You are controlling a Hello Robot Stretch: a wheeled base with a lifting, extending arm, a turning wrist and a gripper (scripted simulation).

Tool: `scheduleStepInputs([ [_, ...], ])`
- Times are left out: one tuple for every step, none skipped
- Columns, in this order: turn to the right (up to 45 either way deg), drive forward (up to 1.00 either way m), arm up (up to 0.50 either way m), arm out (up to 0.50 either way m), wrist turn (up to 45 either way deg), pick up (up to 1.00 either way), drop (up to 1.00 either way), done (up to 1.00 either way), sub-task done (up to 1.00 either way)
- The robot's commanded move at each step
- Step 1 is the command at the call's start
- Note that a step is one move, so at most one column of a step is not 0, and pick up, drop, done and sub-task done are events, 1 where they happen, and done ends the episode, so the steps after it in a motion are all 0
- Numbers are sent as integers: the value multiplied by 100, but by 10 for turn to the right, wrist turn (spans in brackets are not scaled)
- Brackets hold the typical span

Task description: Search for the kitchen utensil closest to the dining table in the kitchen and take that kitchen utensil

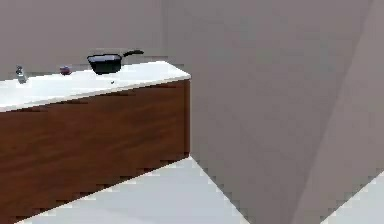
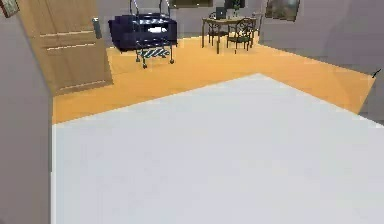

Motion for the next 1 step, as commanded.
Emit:
scheduleStepInputs([
  [-300, 0, 0, 0, 0, 0, 0, 0, 0],
])
